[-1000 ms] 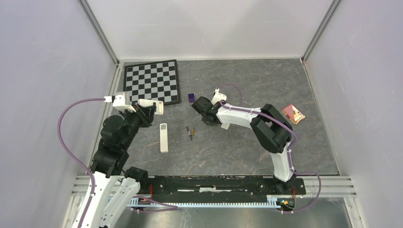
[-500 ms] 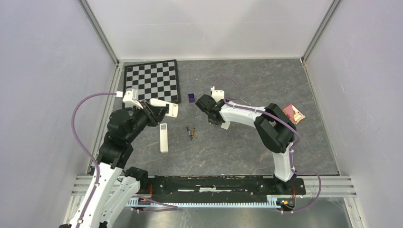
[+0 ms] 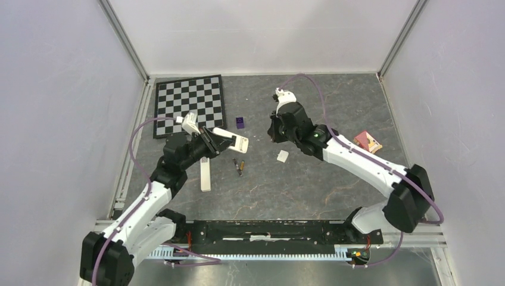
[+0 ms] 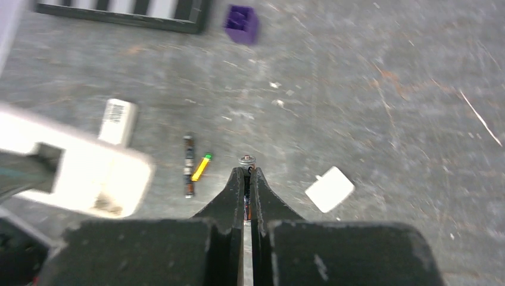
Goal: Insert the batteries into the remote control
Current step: Pick up the battery from the center of the board, then load the battery into the remote control.
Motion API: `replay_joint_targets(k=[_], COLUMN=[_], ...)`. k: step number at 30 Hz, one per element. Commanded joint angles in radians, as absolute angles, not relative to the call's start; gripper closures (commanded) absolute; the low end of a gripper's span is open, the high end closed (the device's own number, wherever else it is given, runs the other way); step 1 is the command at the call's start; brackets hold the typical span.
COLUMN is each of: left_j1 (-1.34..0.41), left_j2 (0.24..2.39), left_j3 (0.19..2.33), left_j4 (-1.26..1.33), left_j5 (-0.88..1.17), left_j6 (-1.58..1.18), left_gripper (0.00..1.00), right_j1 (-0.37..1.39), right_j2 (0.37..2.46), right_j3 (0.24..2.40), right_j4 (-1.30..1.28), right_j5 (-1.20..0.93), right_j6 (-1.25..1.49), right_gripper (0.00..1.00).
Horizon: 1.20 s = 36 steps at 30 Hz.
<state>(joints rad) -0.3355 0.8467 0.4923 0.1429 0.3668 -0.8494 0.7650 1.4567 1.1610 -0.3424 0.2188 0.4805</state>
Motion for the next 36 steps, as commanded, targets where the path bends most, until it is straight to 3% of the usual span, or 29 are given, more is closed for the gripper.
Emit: replay_joint_targets(k=[1, 7, 20, 36], left_j1=[-0.399, -0.487, -0.509, -0.511], left_j2=[0.911, 0.998, 1.129, 1.119], left_j3=[0.518, 0.536, 0.419, 0.444], left_j4=[0.4, 0.542, 1.03, 0.991], left_j5=[0.383, 0.318, 0.204, 0.213], left_j6=[-0.928, -0.965, -1.331, -1.446], left_gripper=[0.98, 0.98, 0.98, 0.98], right_j1=[0.768, 0.767, 0.773, 0.818], right_j2=[1.366, 1.284, 1.195, 1.233], right_j3=[1.158, 1.11, 1.033, 1.118], right_j4=[-0.229, -0.122, -0.054, -0.008], right_j5=[0.033, -0.046, 0.147, 0.225], right_j6=[0.424, 0.572, 0.797, 0.786], right_gripper=[1.0, 1.0, 1.0, 1.0])
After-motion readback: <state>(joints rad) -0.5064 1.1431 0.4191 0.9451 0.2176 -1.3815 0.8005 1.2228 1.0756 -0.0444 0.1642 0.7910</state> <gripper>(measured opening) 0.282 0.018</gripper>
